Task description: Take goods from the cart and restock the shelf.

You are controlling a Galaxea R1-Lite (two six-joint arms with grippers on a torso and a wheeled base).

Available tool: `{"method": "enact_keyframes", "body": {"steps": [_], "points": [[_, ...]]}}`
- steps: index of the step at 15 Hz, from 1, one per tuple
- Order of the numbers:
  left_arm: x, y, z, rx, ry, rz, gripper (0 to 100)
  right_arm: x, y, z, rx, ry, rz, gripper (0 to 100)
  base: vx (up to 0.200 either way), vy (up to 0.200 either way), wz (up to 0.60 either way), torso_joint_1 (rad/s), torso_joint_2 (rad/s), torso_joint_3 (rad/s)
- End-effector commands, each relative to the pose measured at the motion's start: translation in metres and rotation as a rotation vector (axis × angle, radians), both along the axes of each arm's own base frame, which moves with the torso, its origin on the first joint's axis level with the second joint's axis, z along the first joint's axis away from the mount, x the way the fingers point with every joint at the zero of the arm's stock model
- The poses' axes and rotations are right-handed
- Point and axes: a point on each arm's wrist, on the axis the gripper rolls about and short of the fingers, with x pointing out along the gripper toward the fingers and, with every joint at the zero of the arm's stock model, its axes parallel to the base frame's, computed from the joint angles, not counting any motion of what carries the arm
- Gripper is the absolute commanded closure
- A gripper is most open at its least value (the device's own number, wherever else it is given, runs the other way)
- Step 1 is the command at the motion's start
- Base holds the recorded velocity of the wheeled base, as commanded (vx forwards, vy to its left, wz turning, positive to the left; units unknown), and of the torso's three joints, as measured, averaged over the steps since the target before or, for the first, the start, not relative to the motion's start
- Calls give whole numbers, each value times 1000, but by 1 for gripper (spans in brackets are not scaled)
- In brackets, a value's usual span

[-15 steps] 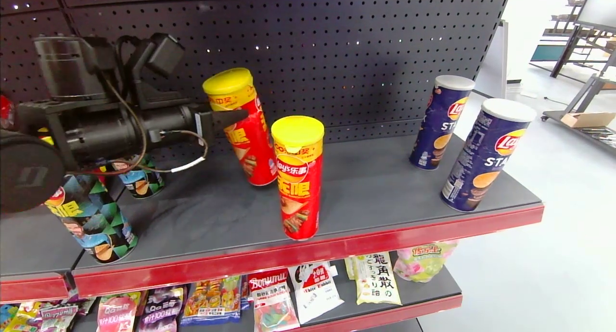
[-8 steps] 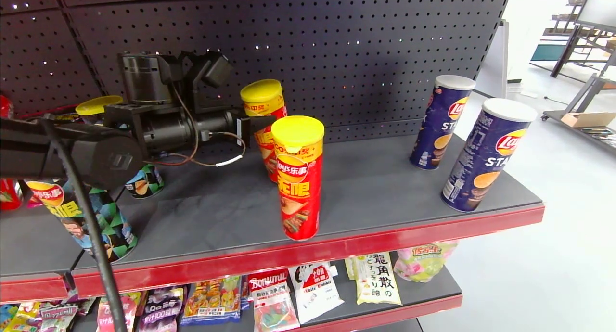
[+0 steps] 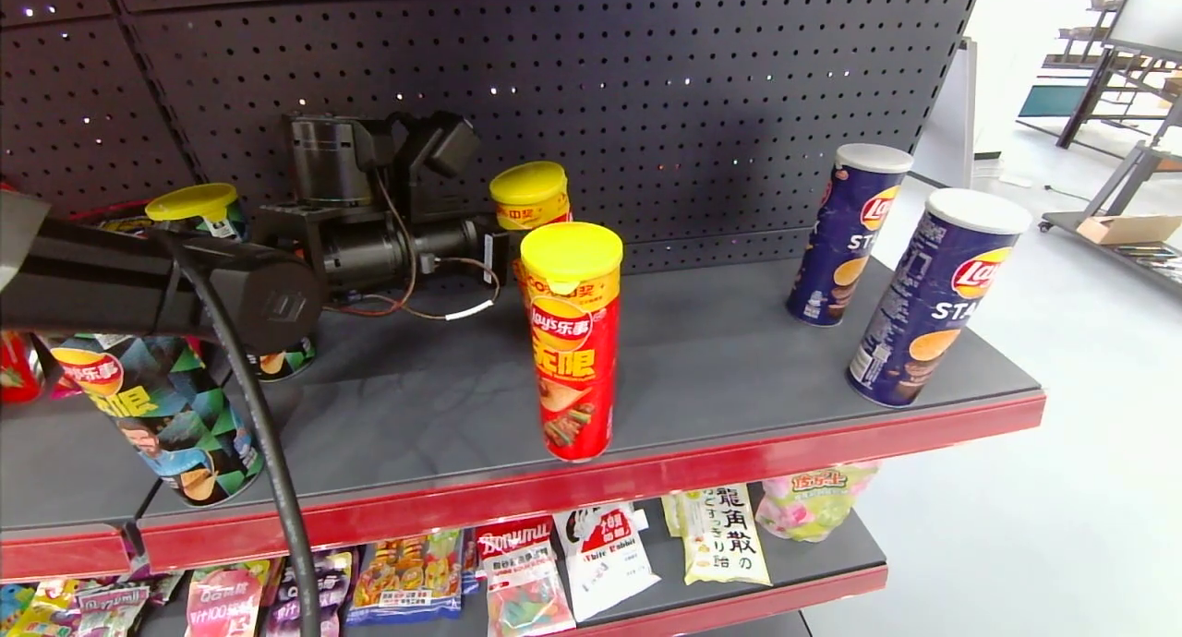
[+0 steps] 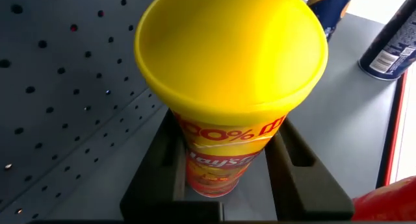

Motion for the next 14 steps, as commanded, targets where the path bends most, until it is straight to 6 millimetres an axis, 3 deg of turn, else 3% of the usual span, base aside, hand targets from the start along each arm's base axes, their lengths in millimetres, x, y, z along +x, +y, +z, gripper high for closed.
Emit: {"method": "enact_keyframes", "body": {"steps": [1, 14], "points": [[-2, 0, 4, -3, -9, -5, 100, 0, 0, 0, 0, 1, 2, 0, 0, 0, 0, 0, 0, 0], [-3, 0, -9, 67, 28, -31, 100, 0, 0, 0, 0, 1, 1, 0, 0, 0, 0, 0, 0, 0]]}}
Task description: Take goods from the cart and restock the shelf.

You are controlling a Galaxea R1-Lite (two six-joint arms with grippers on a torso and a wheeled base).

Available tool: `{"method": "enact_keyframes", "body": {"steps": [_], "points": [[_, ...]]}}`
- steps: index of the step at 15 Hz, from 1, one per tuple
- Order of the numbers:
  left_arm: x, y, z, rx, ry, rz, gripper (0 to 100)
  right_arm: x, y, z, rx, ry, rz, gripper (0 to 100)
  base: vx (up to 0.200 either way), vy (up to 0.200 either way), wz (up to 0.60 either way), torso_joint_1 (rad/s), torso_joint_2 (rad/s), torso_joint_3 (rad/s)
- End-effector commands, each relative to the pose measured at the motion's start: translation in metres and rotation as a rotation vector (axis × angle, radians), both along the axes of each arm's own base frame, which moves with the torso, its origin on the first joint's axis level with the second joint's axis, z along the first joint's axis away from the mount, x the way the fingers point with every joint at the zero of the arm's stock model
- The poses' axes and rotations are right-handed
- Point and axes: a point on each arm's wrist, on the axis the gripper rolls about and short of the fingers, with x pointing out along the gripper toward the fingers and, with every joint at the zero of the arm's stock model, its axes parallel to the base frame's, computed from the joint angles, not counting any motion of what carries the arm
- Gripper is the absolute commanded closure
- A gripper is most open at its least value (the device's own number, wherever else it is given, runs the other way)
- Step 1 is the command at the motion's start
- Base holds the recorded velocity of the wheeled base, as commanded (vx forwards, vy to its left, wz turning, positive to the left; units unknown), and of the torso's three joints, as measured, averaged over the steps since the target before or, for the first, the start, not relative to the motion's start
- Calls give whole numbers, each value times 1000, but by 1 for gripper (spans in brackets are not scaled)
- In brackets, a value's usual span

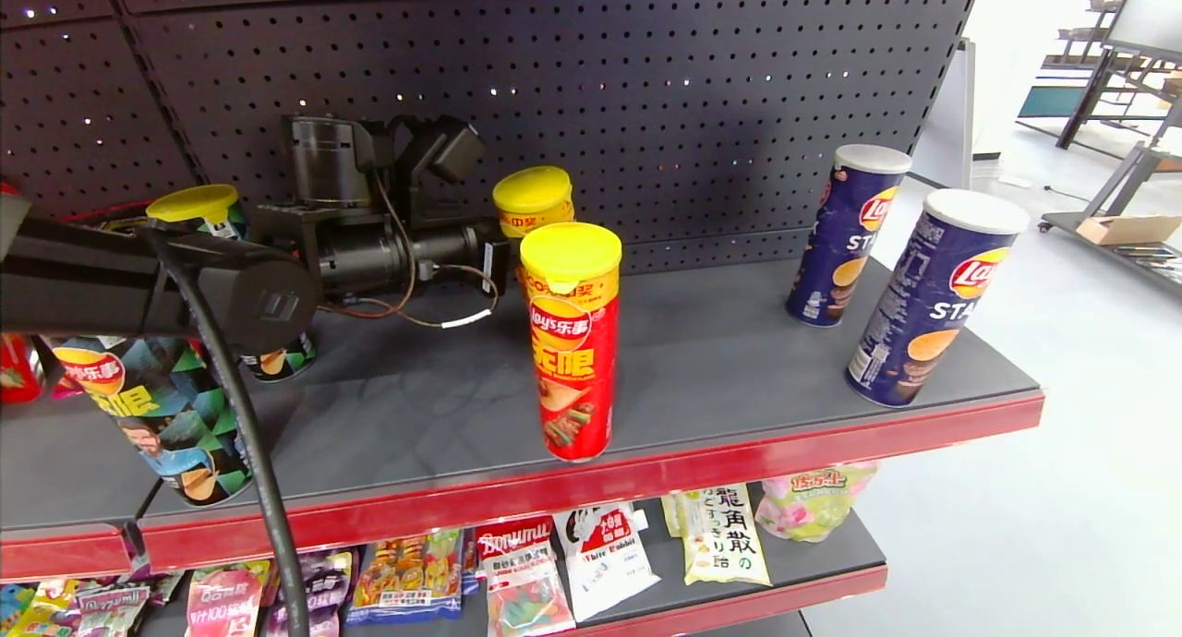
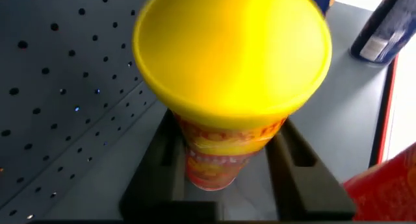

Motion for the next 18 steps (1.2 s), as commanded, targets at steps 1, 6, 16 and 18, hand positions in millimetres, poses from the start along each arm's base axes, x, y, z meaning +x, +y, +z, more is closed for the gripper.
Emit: {"method": "enact_keyframes", "body": {"steps": [1, 6, 16, 18], "points": [[0, 0, -3, 8, 7, 0, 0, 0, 0, 0, 0, 1, -1, 0, 0, 0, 0, 0, 0, 0], [0, 0, -2, 8, 19, 5, 0, 0, 0, 0, 0, 1, 1, 0, 0, 0, 0, 0, 0, 0], [-31, 37, -9, 40, 77, 118, 0, 0, 0, 0, 0, 1, 1, 0, 0, 0, 0, 0, 0, 0], [-45, 49, -12, 60, 94, 192, 0, 0, 0, 0, 0, 1, 1, 0, 0, 0, 0, 0, 0, 0]]}}
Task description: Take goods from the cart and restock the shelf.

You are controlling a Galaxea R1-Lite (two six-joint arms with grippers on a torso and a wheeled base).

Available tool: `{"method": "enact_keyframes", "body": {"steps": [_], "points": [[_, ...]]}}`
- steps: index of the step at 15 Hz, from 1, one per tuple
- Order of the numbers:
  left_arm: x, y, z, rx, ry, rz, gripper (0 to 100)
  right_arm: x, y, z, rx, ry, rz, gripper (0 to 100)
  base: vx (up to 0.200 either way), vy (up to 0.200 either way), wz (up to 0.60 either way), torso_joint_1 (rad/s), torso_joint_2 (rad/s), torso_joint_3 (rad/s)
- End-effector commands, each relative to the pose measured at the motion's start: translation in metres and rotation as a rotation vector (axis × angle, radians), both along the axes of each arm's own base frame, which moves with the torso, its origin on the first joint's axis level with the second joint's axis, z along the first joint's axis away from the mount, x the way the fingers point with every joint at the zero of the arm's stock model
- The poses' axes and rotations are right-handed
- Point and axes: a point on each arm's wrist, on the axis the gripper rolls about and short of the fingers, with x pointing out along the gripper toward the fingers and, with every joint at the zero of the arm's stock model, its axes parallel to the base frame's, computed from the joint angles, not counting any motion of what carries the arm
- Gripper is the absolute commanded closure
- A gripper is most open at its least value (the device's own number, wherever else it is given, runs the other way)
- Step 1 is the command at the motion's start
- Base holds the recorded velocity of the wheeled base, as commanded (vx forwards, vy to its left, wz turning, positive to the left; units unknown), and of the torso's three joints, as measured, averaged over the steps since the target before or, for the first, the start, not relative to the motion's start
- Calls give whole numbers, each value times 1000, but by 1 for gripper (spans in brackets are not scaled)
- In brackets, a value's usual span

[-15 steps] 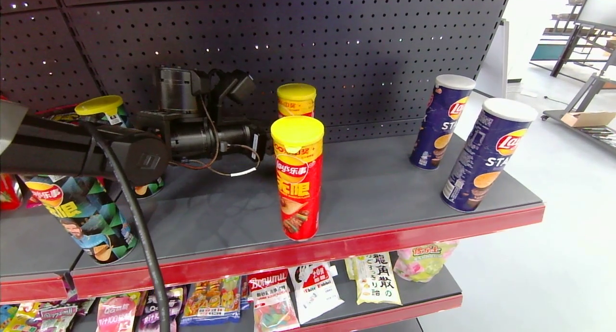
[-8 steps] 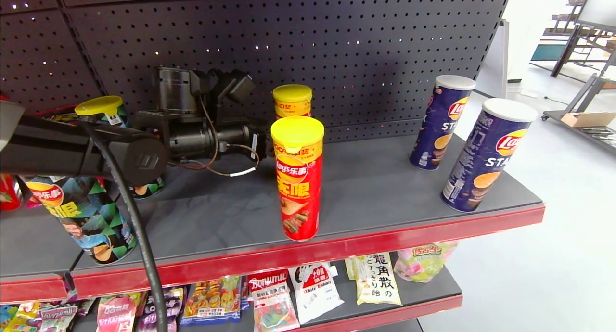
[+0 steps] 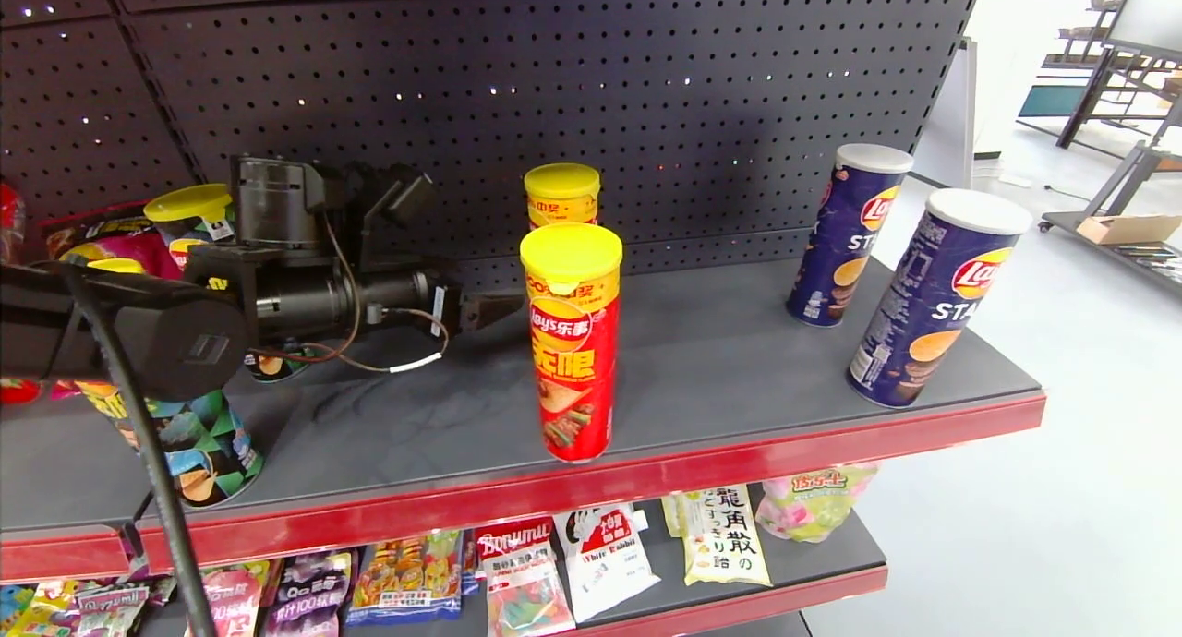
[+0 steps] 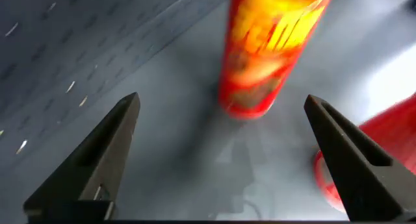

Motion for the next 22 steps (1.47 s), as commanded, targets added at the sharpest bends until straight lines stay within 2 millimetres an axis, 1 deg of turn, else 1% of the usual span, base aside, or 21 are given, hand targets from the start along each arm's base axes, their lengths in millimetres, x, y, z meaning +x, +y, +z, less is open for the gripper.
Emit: {"method": "enact_keyframes", "body": {"steps": [1, 2, 3, 4, 5, 6, 7, 8, 9, 13, 15, 16, 17, 18, 19, 22], "points": [[-26, 16, 4, 17, 1, 64, 0, 0, 0, 0, 0, 1, -1, 0, 0, 0, 0, 0, 0, 0], [-43, 23, 2, 26, 16, 85, 0, 0, 0, 0, 0, 1, 2, 0, 0, 0, 0, 0, 0, 0], [-54, 28, 0, 31, 22, 93, 0, 0, 0, 0, 0, 1, -1, 0, 0, 0, 0, 0, 0, 0], [-76, 34, -1, 33, 32, 97, 0, 0, 0, 0, 0, 1, 2, 0, 0, 0, 0, 0, 0, 0], [-91, 38, 0, 33, 28, 95, 0, 0, 0, 0, 0, 1, 1, 0, 0, 0, 0, 0, 0, 0], [-101, 41, 1, 30, 23, 94, 0, 0, 0, 0, 0, 1, -1, 0, 0, 0, 0, 0, 0, 0], [-129, 47, 4, 26, 16, 85, 0, 0, 0, 0, 0, 1, 1, 0, 0, 0, 0, 0, 0, 0], [-146, 50, 7, 22, 16, 64, 0, 0, 0, 0, 0, 1, 1, 0, 0, 0, 0, 0, 0, 0], [-158, 53, 8, 17, 12, 53, 0, 0, 0, 0, 0, 1, 2, 0, 0, 0, 0, 0, 0, 0], [-221, 70, 15, -29, -60, 44, 0, 0, 0, 0, 0, 1, -1, 0, 0, 0, 0, 0, 0, 0], [-258, 81, 15, -56, -131, 37, 0, 0, 0, 0, 0, 1, 1, 0, 0, 0, 0, 0, 0, 0], [-271, 90, 20, -75, -170, 149, 0, 0, 0, 0, 0, 1, 1, 0, 0, 0, 0, 0, 0, 0], [-272, 98, 24, -104, -181, 325, 0, 0, 0, 0, 0, 1, 2, 0, 0, 0, 0, 0, 0, 0], [-273, 102, 24, -120, -177, 424, 0, 0, 0, 0, 0, 1, 2, 0, 0, 0, 0, 0, 0, 0], [-281, 108, 19, -151, -185, 589, 0, 0, 0, 0, 0, 1, 1, 0, 0, 0, 0, 0, 0, 0], [-322, 107, -7, -190, -295, 564, 0, 0, 0, 0, 0, 1, 1, 0, 0, 0, 0, 0, 0, 0]]}}
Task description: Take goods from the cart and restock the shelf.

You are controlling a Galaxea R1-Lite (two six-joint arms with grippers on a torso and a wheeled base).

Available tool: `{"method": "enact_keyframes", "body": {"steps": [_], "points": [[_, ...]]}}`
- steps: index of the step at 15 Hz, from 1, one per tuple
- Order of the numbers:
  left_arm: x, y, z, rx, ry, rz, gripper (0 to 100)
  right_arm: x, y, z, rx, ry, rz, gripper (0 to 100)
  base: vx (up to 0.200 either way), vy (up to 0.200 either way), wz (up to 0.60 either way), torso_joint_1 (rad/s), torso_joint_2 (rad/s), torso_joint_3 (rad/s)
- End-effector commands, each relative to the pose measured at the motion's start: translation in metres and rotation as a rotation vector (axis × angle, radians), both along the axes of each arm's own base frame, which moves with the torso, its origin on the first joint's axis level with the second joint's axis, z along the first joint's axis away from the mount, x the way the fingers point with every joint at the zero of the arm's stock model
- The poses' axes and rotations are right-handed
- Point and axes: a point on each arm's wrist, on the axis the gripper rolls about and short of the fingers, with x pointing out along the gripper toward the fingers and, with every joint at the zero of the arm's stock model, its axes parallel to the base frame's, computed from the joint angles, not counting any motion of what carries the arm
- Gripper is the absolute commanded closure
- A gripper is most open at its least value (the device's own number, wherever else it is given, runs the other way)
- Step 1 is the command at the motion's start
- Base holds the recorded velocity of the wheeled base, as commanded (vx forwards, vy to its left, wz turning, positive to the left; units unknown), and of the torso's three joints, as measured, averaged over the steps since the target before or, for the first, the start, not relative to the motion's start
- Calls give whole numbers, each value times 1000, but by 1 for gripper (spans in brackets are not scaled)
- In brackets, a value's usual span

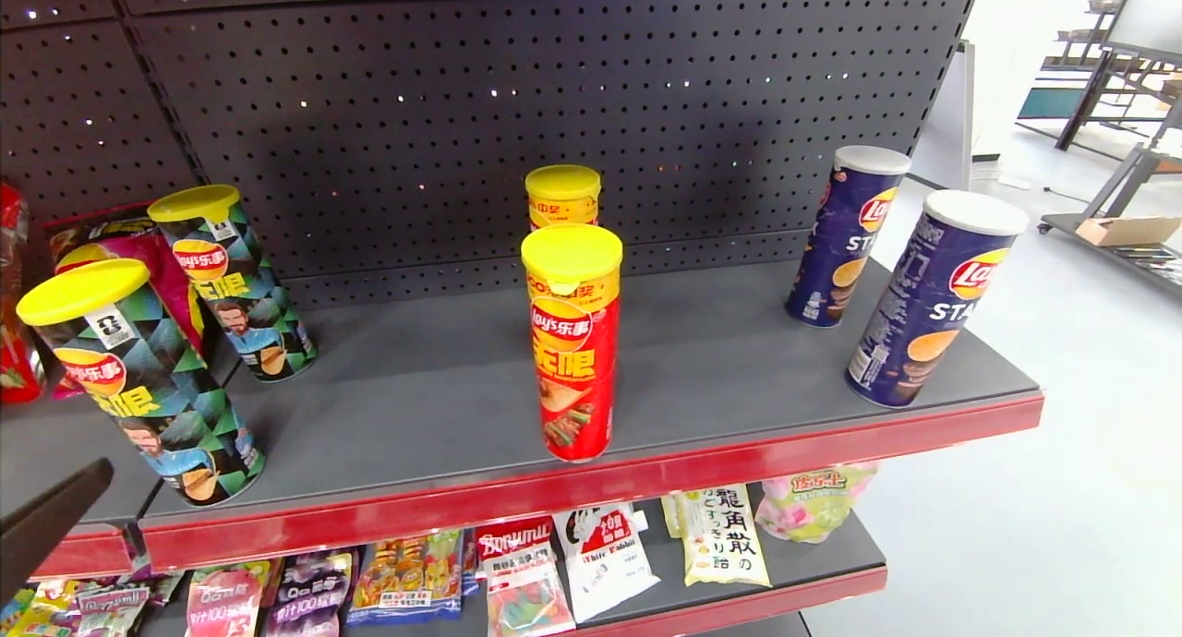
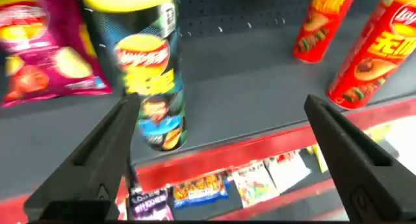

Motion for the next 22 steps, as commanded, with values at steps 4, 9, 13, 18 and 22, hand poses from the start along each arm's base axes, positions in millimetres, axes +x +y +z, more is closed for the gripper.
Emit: {"method": "enact_keyframes", "body": {"steps": [4, 9, 13, 18, 22], "points": [[-68, -2, -49, -17, -100, -82, 0, 0, 0, 0, 0, 1, 0, 0, 0, 0, 0, 0, 0, 0], [-92, 1, -83, -9, -85, 63, 0, 0, 0, 0, -6, 3, 0, 0, 0, 0, 0, 0, 0, 0], [-87, 1, -95, 30, -46, 63, 0, 0, 0, 0, -6, 3, 0, 0, 0, 0, 0, 0, 0, 0], [-81, 1, -108, 30, -1, 61, 0, 0, 0, 0, -6, 1, 2, 0, 0, 0, 360, 0, 1, 1], [-76, 1, -112, 30, -34, 72, 0, 0, 0, 0, -3, 1, 2, 0, 0, 0, 300, 1, 1, -1]]}}
